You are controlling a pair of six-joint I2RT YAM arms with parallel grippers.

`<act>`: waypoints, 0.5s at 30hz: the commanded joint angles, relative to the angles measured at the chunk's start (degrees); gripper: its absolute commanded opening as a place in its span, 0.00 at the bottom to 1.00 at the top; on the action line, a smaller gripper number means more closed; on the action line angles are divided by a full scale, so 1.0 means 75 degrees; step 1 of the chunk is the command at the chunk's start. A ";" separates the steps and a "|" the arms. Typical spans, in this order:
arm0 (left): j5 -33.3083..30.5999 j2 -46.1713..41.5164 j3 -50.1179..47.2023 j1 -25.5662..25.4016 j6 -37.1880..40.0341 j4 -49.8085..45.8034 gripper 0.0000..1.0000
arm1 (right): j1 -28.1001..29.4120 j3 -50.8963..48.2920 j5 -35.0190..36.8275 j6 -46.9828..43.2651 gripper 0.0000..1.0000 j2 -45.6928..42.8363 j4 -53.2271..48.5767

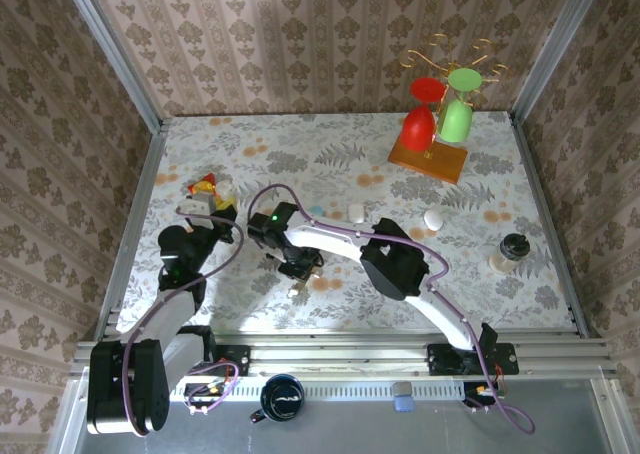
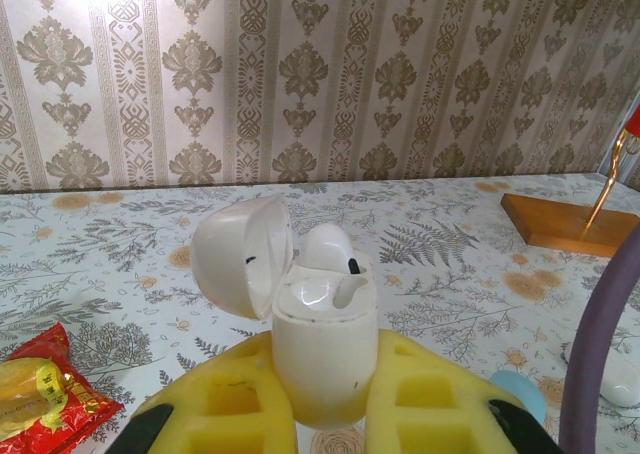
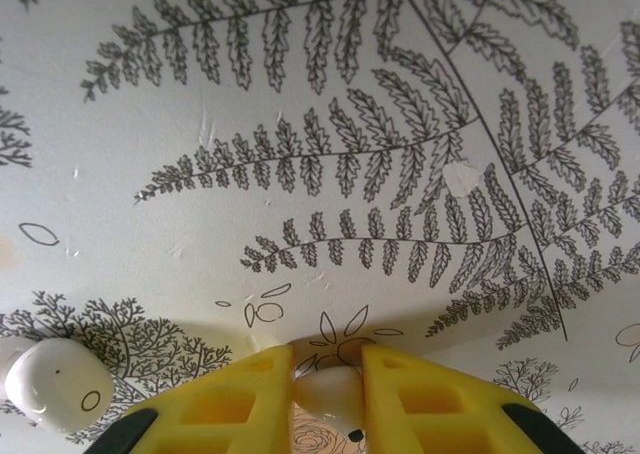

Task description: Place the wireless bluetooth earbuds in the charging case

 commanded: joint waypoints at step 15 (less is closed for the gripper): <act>0.0013 0.0354 -0.0187 -0.0428 0.0277 0.0973 0.00 | -0.0965 -0.3971 0.0280 0.1444 0.21 -0.3530 0.4619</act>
